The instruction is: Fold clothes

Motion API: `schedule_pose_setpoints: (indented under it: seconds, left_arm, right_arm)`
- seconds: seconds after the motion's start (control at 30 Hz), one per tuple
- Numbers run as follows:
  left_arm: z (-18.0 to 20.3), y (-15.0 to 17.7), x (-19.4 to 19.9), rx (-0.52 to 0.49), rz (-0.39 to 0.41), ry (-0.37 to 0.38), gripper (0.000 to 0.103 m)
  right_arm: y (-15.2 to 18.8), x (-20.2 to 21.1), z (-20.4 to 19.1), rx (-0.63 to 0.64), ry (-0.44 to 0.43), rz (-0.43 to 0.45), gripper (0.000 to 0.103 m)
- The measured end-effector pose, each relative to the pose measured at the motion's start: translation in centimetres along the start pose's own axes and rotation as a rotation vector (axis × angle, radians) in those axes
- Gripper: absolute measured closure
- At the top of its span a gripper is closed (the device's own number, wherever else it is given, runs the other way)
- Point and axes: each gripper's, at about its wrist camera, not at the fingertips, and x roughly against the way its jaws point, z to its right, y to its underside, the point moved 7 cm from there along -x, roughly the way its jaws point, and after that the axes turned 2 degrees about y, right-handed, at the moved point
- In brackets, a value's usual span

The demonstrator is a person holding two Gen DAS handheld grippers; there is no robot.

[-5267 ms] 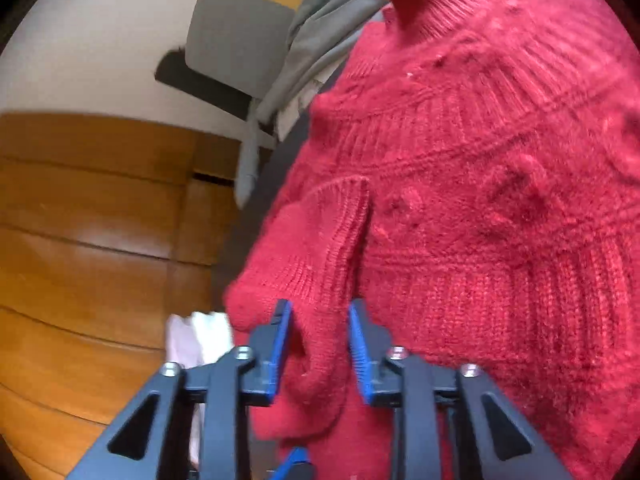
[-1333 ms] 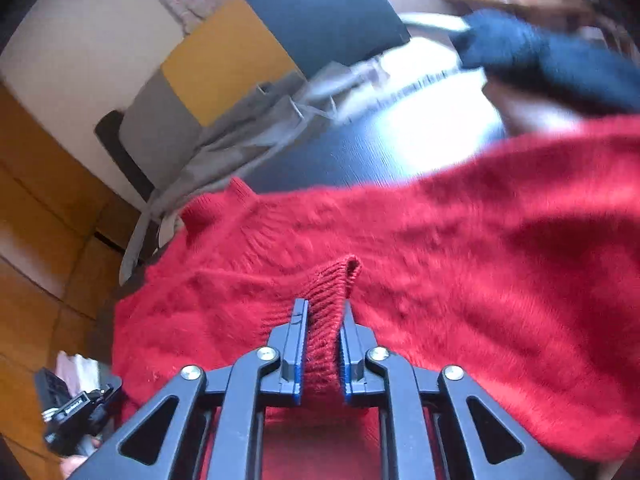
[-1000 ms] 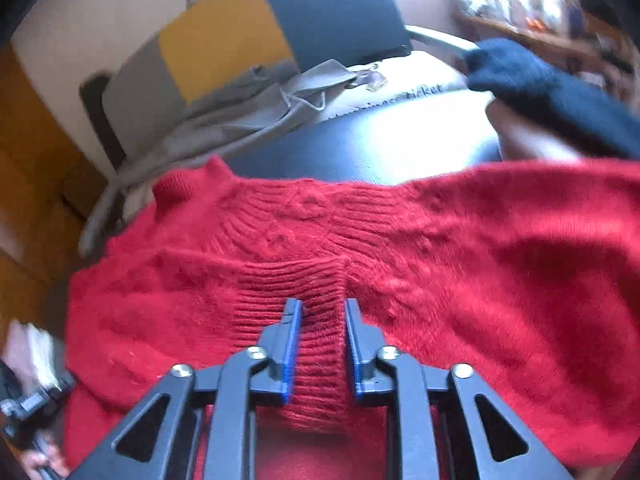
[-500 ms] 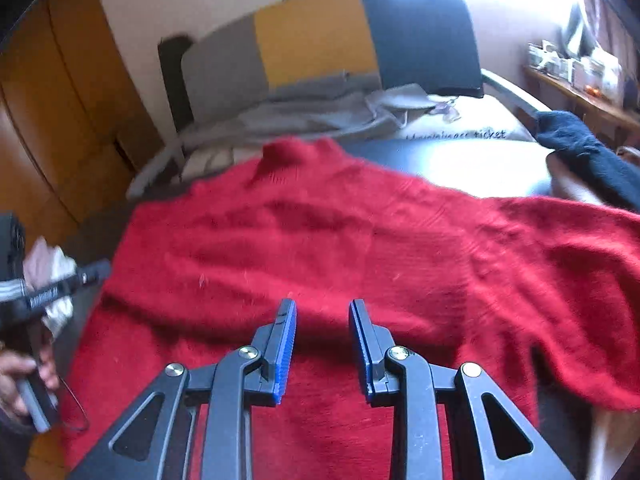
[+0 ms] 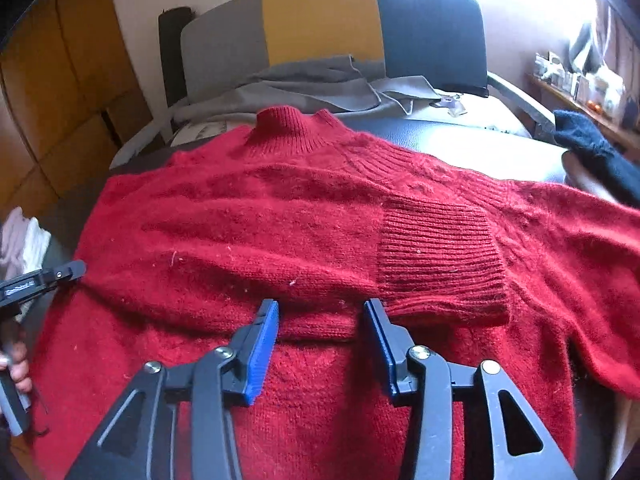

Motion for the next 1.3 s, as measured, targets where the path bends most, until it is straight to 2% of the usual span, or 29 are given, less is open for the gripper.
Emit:
schedule_pose_setpoints:
  seconds: [0.1, 0.23, 0.37, 0.5, 0.63, 0.87, 0.97, 1.07, 1.2, 1.27, 1.3]
  left_arm:
    - [1.1, -2.2, 0.6, -0.039, 0.052, 0.031, 0.081]
    - [2.9, -5.9, -1.5, -0.124, 0.058, 0.037, 0.081]
    - [3.1, -8.3, -5.3, -0.163, -0.008, 0.030, 0.081]
    - [0.8, -9.9, -8.0, -0.107, -0.033, -0.005, 0.081]
    - [-1.1, -10.0, -9.4, -0.074, -0.040, -0.016, 0.081]
    - [-1.4, -9.6, -9.0, -0.062, 0.005, -0.053, 0.082]
    - [0.0, -9.4, -7.2, -0.126, 0.044, -0.168, 0.081]
    - [2.3, -7.8, -3.8, -0.125, 0.115, -0.147, 0.079]
    - [6.0, -3.4, -0.9, -0.142, 0.115, -0.042, 0.078]
    - [7.4, -0.6, -1.0, -0.173, 0.057, -0.009, 0.078]
    - [7.8, 0.6, -1.2, -0.190, 0.033, -0.006, 0.078]
  right_arm:
    - [-0.1, 0.0, 0.7, -0.040, -0.052, 0.011, 0.049]
    - [-0.2, -0.3, 0.5, -0.028, -0.048, 0.015, 0.045]
    - [-0.1, -0.5, -0.1, 0.005, -0.048, 0.011, 0.037]
    - [0.2, -0.3, -0.5, 0.014, -0.059, 0.013, 0.033]
    - [0.2, -0.4, -0.8, 0.027, -0.069, 0.011, 0.027]
    - [0.2, -0.7, -1.1, 0.043, -0.087, 0.006, 0.019]
    - [0.3, -0.7, -1.2, 0.049, -0.089, 0.003, 0.018]
    - [0.2, -0.7, -1.4, 0.050, -0.097, 0.001, 0.015]
    - [0.1, -0.1, -1.1, 0.023, -0.110, 0.009, 0.017]
    - [0.1, 1.0, 0.1, -0.051, -0.132, 0.026, 0.033]
    - [0.1, 1.8, 1.0, -0.095, -0.141, 0.035, 0.048]
